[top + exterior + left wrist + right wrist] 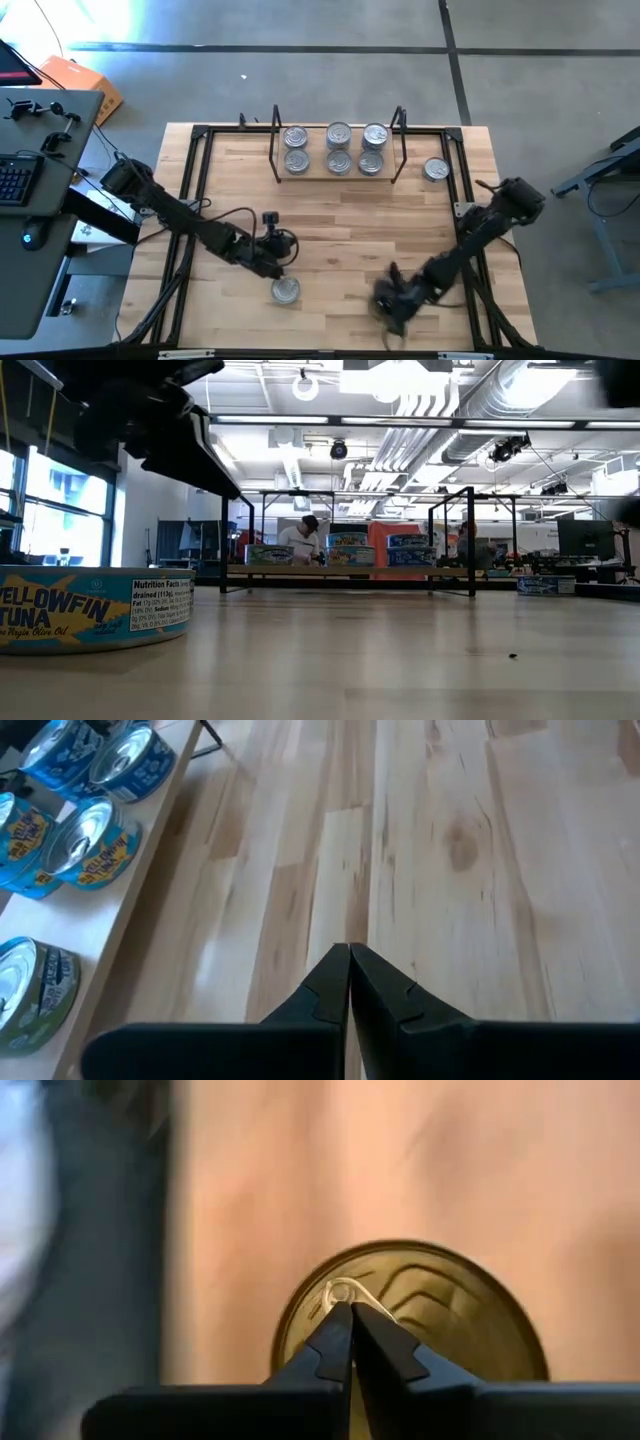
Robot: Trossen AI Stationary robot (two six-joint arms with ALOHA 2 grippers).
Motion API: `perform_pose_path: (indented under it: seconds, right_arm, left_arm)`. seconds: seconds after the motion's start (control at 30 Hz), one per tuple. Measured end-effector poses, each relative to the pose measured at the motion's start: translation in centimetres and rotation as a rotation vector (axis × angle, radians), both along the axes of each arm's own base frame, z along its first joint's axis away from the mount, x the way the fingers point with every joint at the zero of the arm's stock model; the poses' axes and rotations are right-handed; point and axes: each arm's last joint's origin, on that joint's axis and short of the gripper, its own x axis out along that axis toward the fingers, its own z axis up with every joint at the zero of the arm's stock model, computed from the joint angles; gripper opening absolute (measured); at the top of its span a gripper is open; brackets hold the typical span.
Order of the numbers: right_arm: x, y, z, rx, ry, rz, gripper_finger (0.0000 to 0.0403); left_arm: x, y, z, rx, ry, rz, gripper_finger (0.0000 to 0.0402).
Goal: Stack canned seafood by type on shelf
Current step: Stack the green tuna can on top of the other green tuna can on the shelf
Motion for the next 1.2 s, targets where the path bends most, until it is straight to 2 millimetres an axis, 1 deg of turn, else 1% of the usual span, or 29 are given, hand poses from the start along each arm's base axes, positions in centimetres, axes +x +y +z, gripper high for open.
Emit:
perform_pose_path:
  seconds: [0.13,0.2,0.27,0.33,0.4,0.47,0.53,0.6,0.67,0.77,0.87,0.93,1.03,1.1,1.2]
  right_arm:
    - [3.3,-3.2,0.4,-0.311,-0.293,-0.083,0.0001]
    - [5.0,-4.4,1.3,-0.421,-0.427,-0.093,0.0002]
    - [5.9,-5.6,2.4,-0.498,-0.488,-0.056,0.0002]
    - [6.2,-6.7,2.7,-0.540,-0.469,-0.049,0.0002]
    - [5.9,-8.0,2.7,-0.566,-0.397,-0.074,0.0002]
    - [5.7,-9.2,3.0,-0.594,-0.344,-0.157,0.0002]
    - [5.2,-10.8,2.5,-0.658,-0.250,-0.262,0.0002]
    - [5.0,-12.5,1.8,-0.703,-0.165,-0.350,0.0002]
    - [5.4,-14.4,1.5,-0.716,-0.117,-0.410,0.0002]
    - [6.3,-16.7,0.5,-0.749,-0.069,-0.414,0.0002]
    - [7.5,-18.4,0.1,-0.784,-0.099,-0.401,0.0002]
    - [8.1,-19.2,-0.3,-0.790,-0.116,-0.407,0.0002]
    - [8.6,-19.9,-0.6,-0.716,-0.122,-0.380,0.0002]
    - [8.9,-19.4,-0.5,-0.623,-0.153,-0.329,0.0002]
    - [9.3,-17.3,0.0,-0.431,-0.230,-0.191,0.0002]
  left_arm:
    - [0.3,0.3,0.1,-0.010,-0.022,0.012,0.0005]
    - [0.5,0.3,0.3,-0.032,-0.040,0.012,0.0005]
    - [0.8,0.5,0.3,-0.074,-0.039,-0.019,0.0005]
    - [1.2,0.7,0.4,-0.138,-0.025,-0.077,0.0005]
    - [1.9,1.1,0.3,-0.202,-0.025,-0.133,0.0005]
    - [2.7,1.6,0.0,-0.236,-0.030,-0.169,0.0005]
    - [3.7,2.2,-0.8,-0.234,-0.040,-0.186,0.0005]
    - [4.4,3.0,-1.6,-0.205,-0.040,-0.166,0.0005]
    - [5.1,3.9,-2.1,-0.182,-0.062,-0.114,0.0005]
    - [5.7,5.1,-2.7,-0.158,-0.088,-0.047,0.0005]
    - [6.0,6.1,-2.9,-0.155,-0.085,-0.013,0.0005]
    - [6.0,6.5,-3.0,-0.161,-0.080,0.009,0.0005]
    - [5.8,6.3,-3.0,-0.158,-0.062,0.008,0.0005]
    - [5.3,5.8,-2.7,-0.153,-0.056,0.023,0.0005]
    - [4.4,4.8,-1.7,-0.144,-0.055,0.036,0.0005]
